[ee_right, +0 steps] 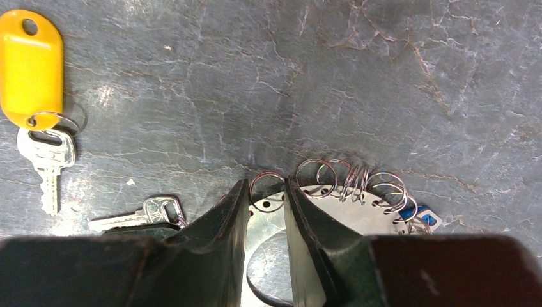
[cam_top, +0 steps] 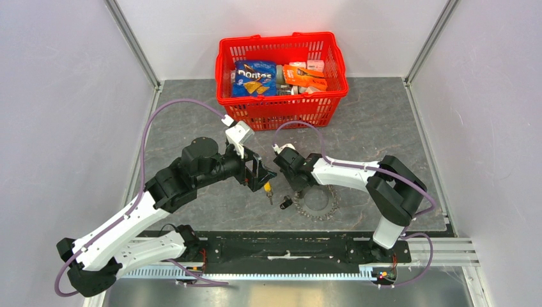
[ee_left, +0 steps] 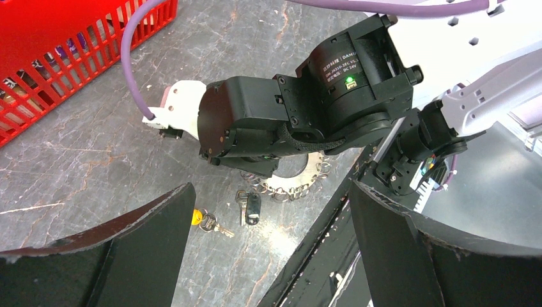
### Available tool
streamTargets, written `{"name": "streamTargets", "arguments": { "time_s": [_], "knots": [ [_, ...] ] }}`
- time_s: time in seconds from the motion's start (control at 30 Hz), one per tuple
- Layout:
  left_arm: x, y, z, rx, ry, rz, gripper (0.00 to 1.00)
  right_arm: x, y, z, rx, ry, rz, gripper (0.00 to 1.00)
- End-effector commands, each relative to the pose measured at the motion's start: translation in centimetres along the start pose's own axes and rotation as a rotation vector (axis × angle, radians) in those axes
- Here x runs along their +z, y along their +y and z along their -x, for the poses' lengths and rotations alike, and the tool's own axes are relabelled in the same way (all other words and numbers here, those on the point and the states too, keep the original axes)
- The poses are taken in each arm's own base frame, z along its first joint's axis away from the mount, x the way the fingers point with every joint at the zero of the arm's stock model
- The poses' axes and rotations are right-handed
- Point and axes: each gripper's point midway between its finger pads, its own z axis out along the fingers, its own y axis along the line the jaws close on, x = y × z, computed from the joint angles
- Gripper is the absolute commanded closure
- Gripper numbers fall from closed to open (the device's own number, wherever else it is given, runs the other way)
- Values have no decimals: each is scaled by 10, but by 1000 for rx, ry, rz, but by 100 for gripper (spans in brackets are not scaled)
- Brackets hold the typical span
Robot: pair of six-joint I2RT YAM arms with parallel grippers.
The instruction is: Put the keys on the keyring
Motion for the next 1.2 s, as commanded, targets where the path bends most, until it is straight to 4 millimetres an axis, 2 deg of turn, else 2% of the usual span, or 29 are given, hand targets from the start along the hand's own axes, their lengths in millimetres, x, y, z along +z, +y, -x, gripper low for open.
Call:
{"name": "streamTargets", "arguments": {
  "time_s": [0.0,0.4,0.57,0.83,0.97,1.17],
  "knots": [
    [-2,-9,11,-19,-50,-39,4,-15,-6,18,-3,-65,-36,67],
    [-3,-9,12,-20,-55,-39,4,-28,-19,34,2,-119,-106,71],
    [-3,-9,12,-20,-55,-38,4,-25,-18,30,4,-99,-103,71],
    [-3,-9,12,-21,-56,-42,4,-31,-4,27,-5,-93,-9,69],
    [-3,-9,12,-20,-56,-42,4,-26,-1,20,-16,-68,0,69],
    [-3,-10,12,-20,-56,-45,4,-20,0,16,-28,-52,-6,61]
  ]
}}
